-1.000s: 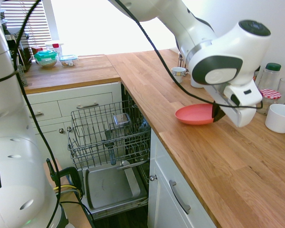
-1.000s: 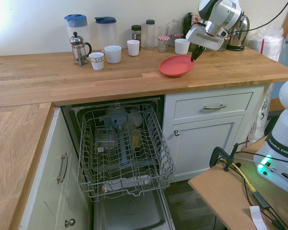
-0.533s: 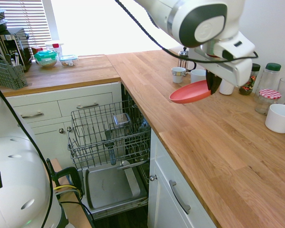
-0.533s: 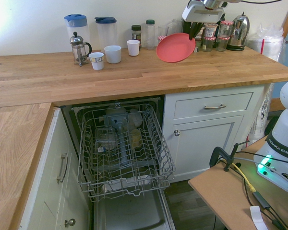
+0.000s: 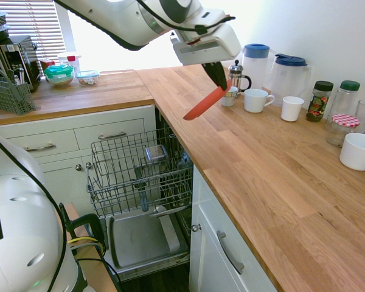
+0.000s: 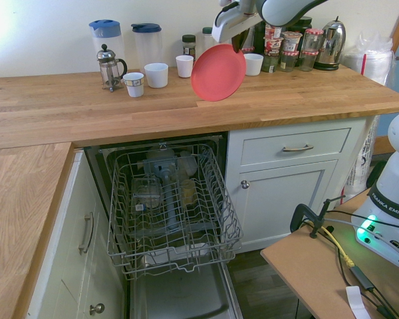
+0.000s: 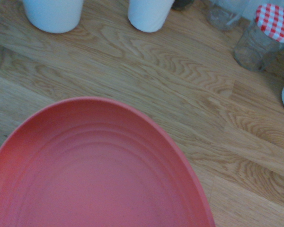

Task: Put the plate in the dishwasher

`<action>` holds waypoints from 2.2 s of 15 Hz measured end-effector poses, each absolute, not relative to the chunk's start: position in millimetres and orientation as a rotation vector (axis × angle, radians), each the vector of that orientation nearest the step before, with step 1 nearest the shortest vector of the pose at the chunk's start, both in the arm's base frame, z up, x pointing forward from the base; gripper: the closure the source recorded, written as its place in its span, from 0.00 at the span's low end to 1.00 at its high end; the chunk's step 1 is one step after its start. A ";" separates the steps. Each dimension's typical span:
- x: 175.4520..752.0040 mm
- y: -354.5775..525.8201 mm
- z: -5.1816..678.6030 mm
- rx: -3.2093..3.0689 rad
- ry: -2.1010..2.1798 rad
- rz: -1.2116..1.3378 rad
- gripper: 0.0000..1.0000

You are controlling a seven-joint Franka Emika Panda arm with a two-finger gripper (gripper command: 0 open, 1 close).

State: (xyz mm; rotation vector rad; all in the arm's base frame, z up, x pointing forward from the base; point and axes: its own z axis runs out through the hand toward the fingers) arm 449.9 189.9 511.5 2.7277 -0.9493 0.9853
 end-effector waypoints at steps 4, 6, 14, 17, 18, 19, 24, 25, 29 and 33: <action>415.1 238.9 504.5 2.676 -0.892 1.056 1.00; 411.8 242.1 504.9 2.636 -0.838 1.074 1.00; 351.1 390.6 465.2 2.508 -0.162 1.223 1.00; 324.2 444.7 428.4 2.475 0.135 1.242 1.00; 315.2 460.3 416.7 2.461 0.228 1.236 1.00; 306.5 474.0 405.7 2.444 0.324 1.225 1.00; 276.0 506.8 367.4 2.319 0.716 1.183 1.00; 280.5 505.9 365.3 2.289 0.747 1.181 1.00; 286.7 524.7 328.3 2.187 0.872 1.208 1.00; 274.1 550.8 277.3 2.137 0.878 1.173 1.00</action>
